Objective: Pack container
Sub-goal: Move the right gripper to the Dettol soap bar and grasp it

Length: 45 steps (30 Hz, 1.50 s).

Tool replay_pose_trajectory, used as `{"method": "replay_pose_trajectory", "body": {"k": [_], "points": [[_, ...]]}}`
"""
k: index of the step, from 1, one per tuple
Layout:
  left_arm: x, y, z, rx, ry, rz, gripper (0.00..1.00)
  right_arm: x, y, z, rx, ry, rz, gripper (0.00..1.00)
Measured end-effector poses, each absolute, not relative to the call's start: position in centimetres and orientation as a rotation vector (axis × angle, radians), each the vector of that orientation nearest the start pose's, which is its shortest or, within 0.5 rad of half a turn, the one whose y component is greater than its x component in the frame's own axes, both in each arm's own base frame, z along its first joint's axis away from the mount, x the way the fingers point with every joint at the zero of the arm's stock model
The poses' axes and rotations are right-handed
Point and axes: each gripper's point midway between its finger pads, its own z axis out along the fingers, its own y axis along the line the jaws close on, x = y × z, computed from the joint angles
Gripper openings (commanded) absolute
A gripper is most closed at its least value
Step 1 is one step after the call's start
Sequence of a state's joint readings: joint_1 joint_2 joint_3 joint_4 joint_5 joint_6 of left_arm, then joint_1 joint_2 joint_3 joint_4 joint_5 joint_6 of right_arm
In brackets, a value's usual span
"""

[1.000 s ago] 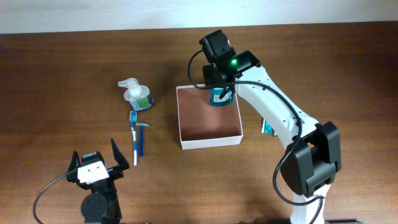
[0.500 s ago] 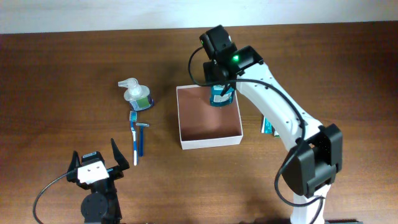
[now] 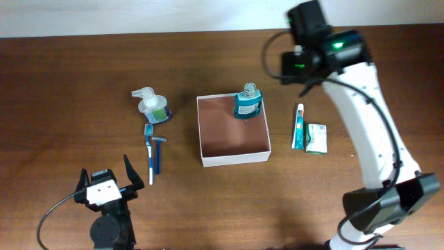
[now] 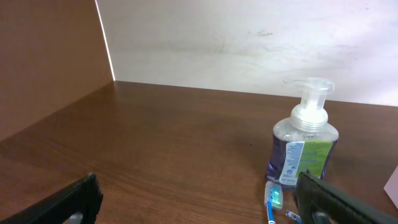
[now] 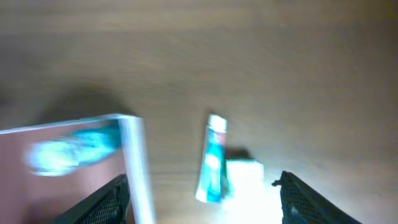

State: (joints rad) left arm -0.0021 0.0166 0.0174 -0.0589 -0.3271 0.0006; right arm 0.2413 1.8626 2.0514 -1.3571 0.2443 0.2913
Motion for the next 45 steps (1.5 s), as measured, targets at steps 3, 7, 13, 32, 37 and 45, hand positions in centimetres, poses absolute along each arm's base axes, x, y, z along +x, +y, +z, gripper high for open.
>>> {"method": "replay_pose_trajectory", "body": {"k": [3,7,13,32,37,45], "points": [[23.7,5.5,16.4,-0.249,1.613,0.265,0.99,40.7,3.0,23.9,0.223,2.754,-0.195,0.7],[23.7,5.5,16.4,-0.249,1.613,0.265,0.99,39.9,0.9,21.6,0.3,2.823,-0.202,0.7],[23.7,5.5,16.4,-0.249,1.613,0.265,0.99,38.3,-0.6,16.3,0.378,2.932,-0.224,0.7],[23.7,5.5,16.4,-0.249,1.613,0.265,0.99,34.7,-1.5,4.2,0.434,3.04,-0.211,0.68],[23.7,5.5,16.4,-0.249,1.613,0.265,0.99,34.9,-1.4,3.1,0.342,3.045,-0.134,0.68],[23.7,5.5,16.4,-0.249,1.613,0.265,0.99,35.6,-0.8,2.5,0.195,3.026,-0.077,0.6]]}}
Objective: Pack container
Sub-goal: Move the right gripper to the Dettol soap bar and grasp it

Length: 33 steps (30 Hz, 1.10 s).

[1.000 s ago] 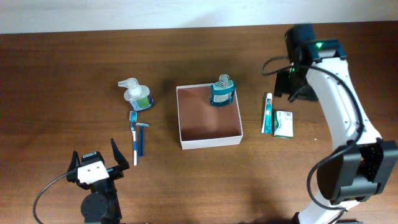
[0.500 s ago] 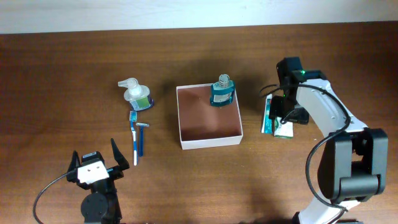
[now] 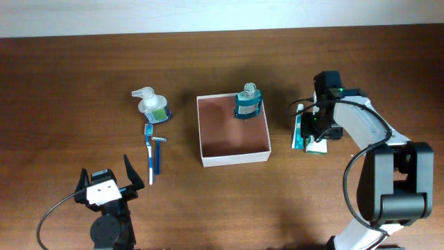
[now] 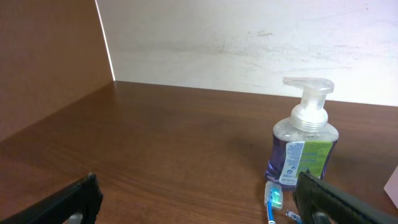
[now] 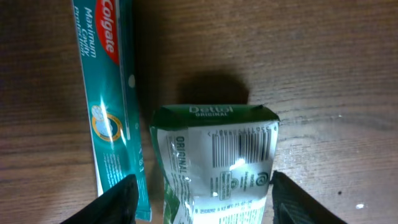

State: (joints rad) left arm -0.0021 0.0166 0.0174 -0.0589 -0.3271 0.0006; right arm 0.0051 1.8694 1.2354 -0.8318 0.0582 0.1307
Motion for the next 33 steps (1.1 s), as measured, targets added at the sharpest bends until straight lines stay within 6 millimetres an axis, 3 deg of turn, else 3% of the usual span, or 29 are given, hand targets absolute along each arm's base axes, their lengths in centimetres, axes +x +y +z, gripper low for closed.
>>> {"method": "replay_pose_trajectory", "body": {"k": [10,16,27,33], "points": [[23.7,5.5,16.4,-0.249,1.613,0.265,0.99,35.2,-0.9,1.3,0.177,3.024,-0.077,0.59],[23.7,5.5,16.4,-0.249,1.613,0.265,0.99,35.1,-1.5,1.2,0.192,3.024,-0.074,0.47],[23.7,5.5,16.4,-0.249,1.613,0.265,0.99,35.2,-2.5,0.7,0.243,3.006,-0.06,0.47],[23.7,5.5,16.4,-0.249,1.613,0.265,0.99,35.2,-2.4,0.8,0.248,3.002,-0.051,0.26]]}}
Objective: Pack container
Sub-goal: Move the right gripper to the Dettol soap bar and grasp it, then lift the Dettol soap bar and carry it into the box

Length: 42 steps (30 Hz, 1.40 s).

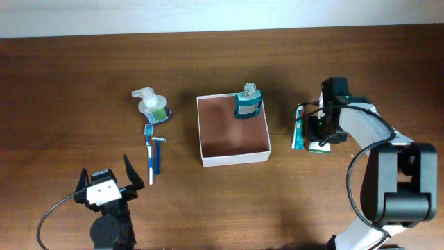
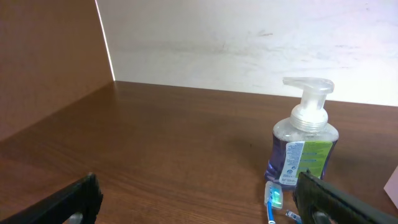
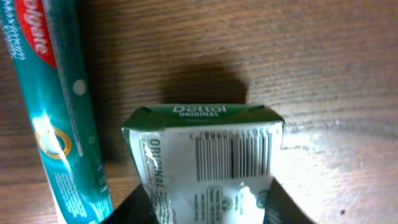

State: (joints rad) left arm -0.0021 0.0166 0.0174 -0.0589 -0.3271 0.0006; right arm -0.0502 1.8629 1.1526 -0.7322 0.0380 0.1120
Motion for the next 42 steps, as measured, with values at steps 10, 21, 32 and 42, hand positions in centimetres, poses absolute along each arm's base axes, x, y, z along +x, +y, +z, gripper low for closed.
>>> {"method": "replay_pose_trajectory", "body": {"k": [10,21,32,42], "points": [[23.7,5.5,16.4,-0.249,1.613,0.265,0.99,33.1,-2.3,2.8,0.322,3.086,-0.048,0.23],[23.7,5.5,16.4,-0.249,1.613,0.265,0.99,34.9,2.9,15.2,0.127,2.788,0.098,0.23],[23.7,5.5,16.4,-0.249,1.613,0.265,0.99,33.5,11.7,17.4,-0.088,2.72,0.243,0.2],[23.7,5.5,16.4,-0.249,1.613,0.265,0.99,32.9,16.8,17.6,-0.179,2.678,0.305,0.15]]}}
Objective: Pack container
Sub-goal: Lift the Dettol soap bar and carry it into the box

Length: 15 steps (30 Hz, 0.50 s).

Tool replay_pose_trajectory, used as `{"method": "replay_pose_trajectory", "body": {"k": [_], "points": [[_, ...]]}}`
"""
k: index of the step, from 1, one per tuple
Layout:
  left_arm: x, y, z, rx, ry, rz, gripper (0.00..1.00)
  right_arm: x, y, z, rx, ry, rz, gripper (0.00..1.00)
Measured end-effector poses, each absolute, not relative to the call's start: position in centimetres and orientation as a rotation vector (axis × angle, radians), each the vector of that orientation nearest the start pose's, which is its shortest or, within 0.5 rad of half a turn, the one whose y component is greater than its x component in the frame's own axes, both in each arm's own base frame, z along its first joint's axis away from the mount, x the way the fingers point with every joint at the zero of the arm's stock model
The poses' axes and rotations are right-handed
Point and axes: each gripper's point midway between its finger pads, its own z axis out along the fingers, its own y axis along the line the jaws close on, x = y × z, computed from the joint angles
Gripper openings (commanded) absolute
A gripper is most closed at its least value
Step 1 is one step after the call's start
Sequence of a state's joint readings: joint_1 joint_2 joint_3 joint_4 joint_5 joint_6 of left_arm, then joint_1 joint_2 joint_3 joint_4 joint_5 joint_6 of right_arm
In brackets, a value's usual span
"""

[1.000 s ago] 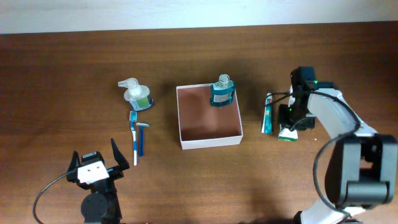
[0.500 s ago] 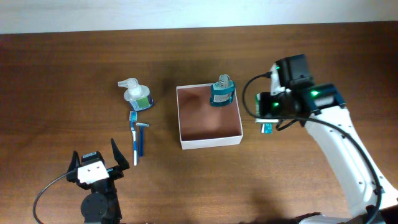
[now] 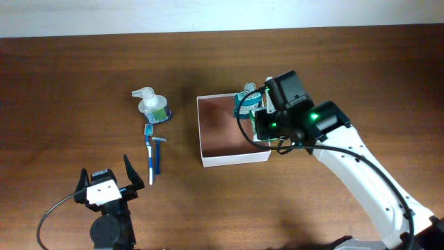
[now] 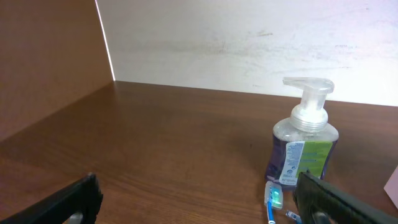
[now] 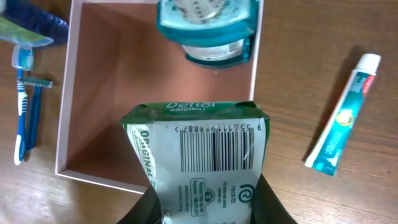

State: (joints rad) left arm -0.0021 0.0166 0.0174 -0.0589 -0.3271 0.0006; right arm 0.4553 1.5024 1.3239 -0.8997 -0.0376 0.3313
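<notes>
A white box with a brown inside [image 3: 232, 158] stands mid-table, and a teal bottle [image 3: 246, 103] sits in its far right corner. My right gripper [image 5: 205, 199] is shut on a green-and-white Dettol soap packet [image 5: 199, 149], held above the box's right half [image 5: 62, 124], near side of the teal bottle [image 5: 214, 28]. A toothpaste tube [image 5: 339, 140] lies on the table right of the box. My left gripper [image 4: 199, 211] stands open and empty near the table's front left, facing a pump soap bottle [image 4: 305, 140].
Left of the box stand the pump soap bottle [image 3: 151, 105] and, in front of it, a blue toothbrush [image 3: 149, 158] and a razor [image 3: 159, 147]. A white wall runs along the far edge of the table.
My right gripper was down around the soap packet on the table beside the toothpaste. It now holds the packet in the air over the box. The left arm has not moved.
My right gripper was high above the box's right side, open. Then it was low over the soap packet next to the toothpaste, then closer still around it. Now the packet is lifted and held over the box, with the toothpaste left on the table.
</notes>
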Motion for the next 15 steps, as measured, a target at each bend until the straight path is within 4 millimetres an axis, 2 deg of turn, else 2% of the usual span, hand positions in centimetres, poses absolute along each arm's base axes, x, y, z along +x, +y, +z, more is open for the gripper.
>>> {"method": "replay_pose_trajectory", "body": {"k": [11,15], "points": [[23.7,5.5,16.4,-0.249,1.613,0.265,0.99,33.6,20.6,13.8,-0.245,2.725,0.303,0.15],[23.7,5.5,16.4,-0.249,1.613,0.265,0.99,34.1,21.1,12.4,-0.25,2.742,0.295,0.15]]}}
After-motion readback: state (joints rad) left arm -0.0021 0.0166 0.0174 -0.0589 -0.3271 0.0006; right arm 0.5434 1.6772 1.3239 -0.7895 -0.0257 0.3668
